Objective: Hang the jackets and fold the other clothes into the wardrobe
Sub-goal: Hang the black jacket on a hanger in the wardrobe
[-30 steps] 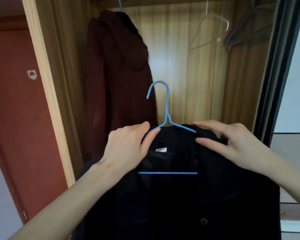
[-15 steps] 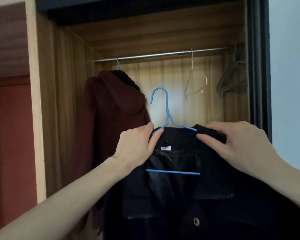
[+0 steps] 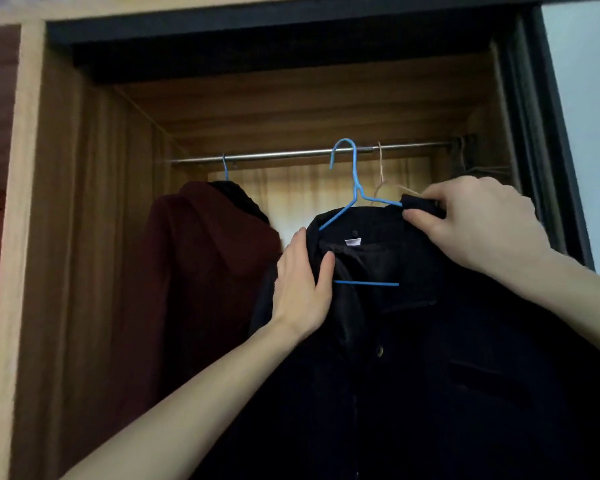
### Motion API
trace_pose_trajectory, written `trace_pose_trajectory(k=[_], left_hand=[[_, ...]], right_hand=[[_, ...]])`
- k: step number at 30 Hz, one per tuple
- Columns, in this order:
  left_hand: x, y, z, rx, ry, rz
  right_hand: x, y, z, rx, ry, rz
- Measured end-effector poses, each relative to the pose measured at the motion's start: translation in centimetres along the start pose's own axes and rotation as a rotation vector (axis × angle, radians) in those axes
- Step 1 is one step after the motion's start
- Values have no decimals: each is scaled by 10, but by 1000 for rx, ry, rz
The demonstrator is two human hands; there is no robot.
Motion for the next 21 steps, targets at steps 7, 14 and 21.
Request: trace_pose_trajectory(k=[7,14,21], left_hand=[[-84,-34,-16,129,-49,-18],[-147,-72,-44,31,-113,-52],[-211,-88,-42,123,-121,-24]], right_hand=[[-57,-12,-41,50,48,-71],[-106,-26,-83,152,55,-116],[-166,-41,-110,238,79,-86]])
Point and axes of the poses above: each hand's wrist, its own x-axis away from the middle knuckle, its own z-axis out of the back of the hand, y = z × x, the point moved 8 cm from there along -x, towards the middle knuckle, and after that the axes turned 2 degrees about -y, right-handed, at the moved point
